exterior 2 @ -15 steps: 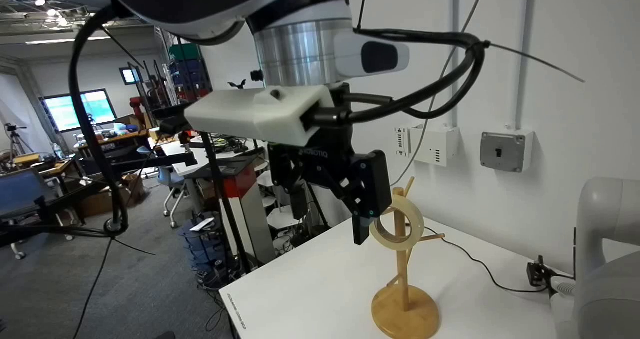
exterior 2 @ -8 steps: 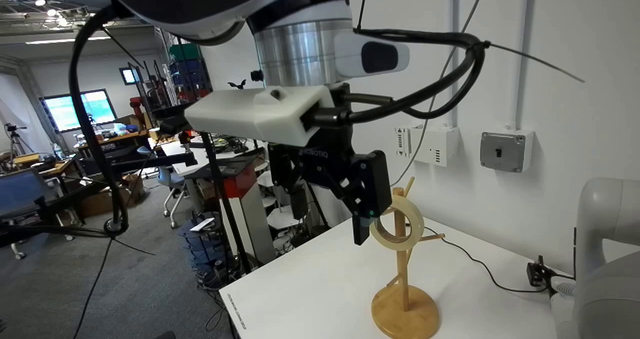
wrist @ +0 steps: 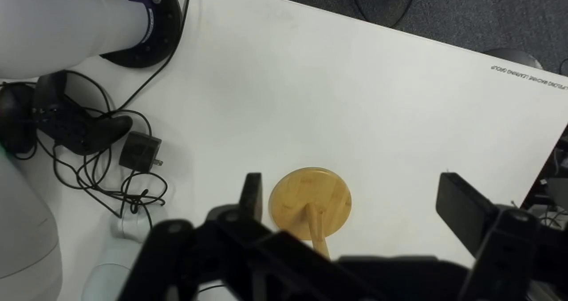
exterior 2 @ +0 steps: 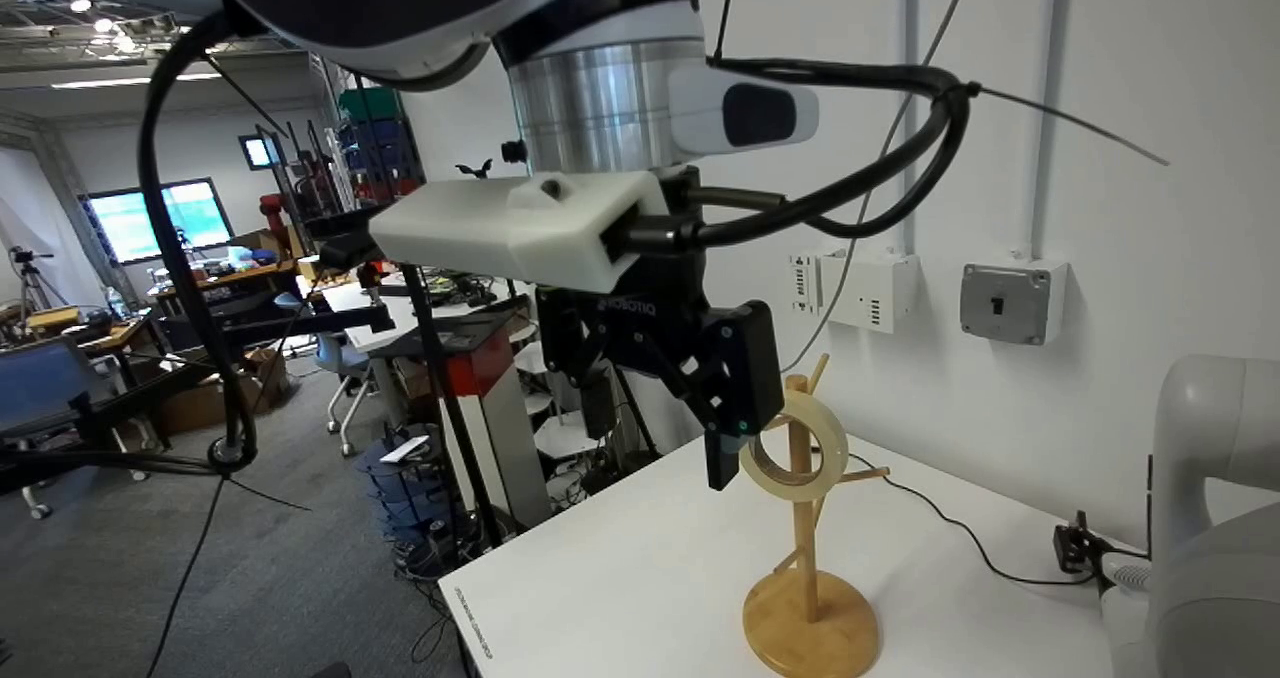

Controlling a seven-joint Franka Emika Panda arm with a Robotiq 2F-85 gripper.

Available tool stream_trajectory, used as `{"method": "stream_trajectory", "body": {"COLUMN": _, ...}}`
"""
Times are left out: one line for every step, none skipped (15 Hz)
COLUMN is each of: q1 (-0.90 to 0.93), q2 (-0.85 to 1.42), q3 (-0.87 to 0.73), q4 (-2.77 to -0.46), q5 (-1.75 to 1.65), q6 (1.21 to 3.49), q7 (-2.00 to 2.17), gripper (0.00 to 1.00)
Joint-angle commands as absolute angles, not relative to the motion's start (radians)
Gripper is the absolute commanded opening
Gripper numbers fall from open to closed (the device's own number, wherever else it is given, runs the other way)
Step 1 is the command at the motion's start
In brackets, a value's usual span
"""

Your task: Take the masking tape and put it on the table

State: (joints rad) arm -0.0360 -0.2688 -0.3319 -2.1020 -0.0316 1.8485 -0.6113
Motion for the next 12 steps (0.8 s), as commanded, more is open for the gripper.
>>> {"method": "stream_trajectory", "body": {"q1": -0.069, "q2": -0.265, "q3": -0.302, "q4": -2.099, "q5": -0.022, "q6": 1.846, "q7": -0.619, "gripper": 1.00}}
{"method": "stream_trajectory", "body": {"q1": -0.069, "q2": -0.265, "q3": -0.302, "q4": -2.099, "q5": -0.022, "q6": 1.846, "q7": -0.619, "gripper": 1.00}}
{"method": "stream_trajectory", "body": {"q1": -0.069, "q2": -0.265, "q3": -0.302, "q4": -2.099, "q5": -0.022, "q6": 1.846, "q7": -0.619, "gripper": 1.00}}
{"method": "stream_trajectory", "body": {"q1": -0.069, "q2": -0.265, "q3": -0.302, "q4": -2.099, "q5": -0.022, "q6": 1.846, "q7": -0.619, "gripper": 1.00}}
{"method": "stream_trajectory", "body": {"q1": -0.068, "q2": -0.260, "q3": -0.296, "q4": -2.105, "q5": -0.022, "q6": 1.864, "q7": -0.613, "gripper": 1.00}}
{"method": "stream_trajectory", "body": {"q1": -0.066, "q2": -0.254, "q3": -0.290, "q4": -2.110, "q5": -0.018, "q6": 1.874, "q7": -0.612, "gripper": 1.00}}
{"method": "stream_trajectory", "body": {"q1": -0.065, "q2": -0.249, "q3": -0.285, "q4": -2.120, "q5": -0.015, "q6": 1.886, "q7": -0.611, "gripper": 1.00}}
{"method": "stream_trajectory", "body": {"q1": -0.064, "q2": -0.244, "q3": -0.277, "q4": -2.128, "q5": -0.017, "q6": 1.900, "q7": -0.608, "gripper": 1.00}}
{"method": "stream_trajectory", "body": {"q1": -0.063, "q2": -0.238, "q3": -0.271, "q4": -2.138, "q5": -0.014, "q6": 1.910, "q7": -0.607, "gripper": 1.00}}
{"method": "stream_trajectory", "body": {"q1": -0.062, "q2": -0.231, "q3": -0.265, "q4": -2.148, "q5": -0.008, "q6": 1.921, "q7": -0.604, "gripper": 1.00}}
{"method": "stream_trajectory", "body": {"q1": -0.062, "q2": -0.224, "q3": -0.258, "q4": -2.157, "q5": -0.005, "q6": 1.940, "q7": -0.600, "gripper": 1.00}}
{"method": "stream_trajectory", "body": {"q1": -0.061, "q2": -0.212, "q3": -0.251, "q4": -2.162, "q5": -0.002, "q6": 1.956, "q7": -0.593, "gripper": 1.00}}
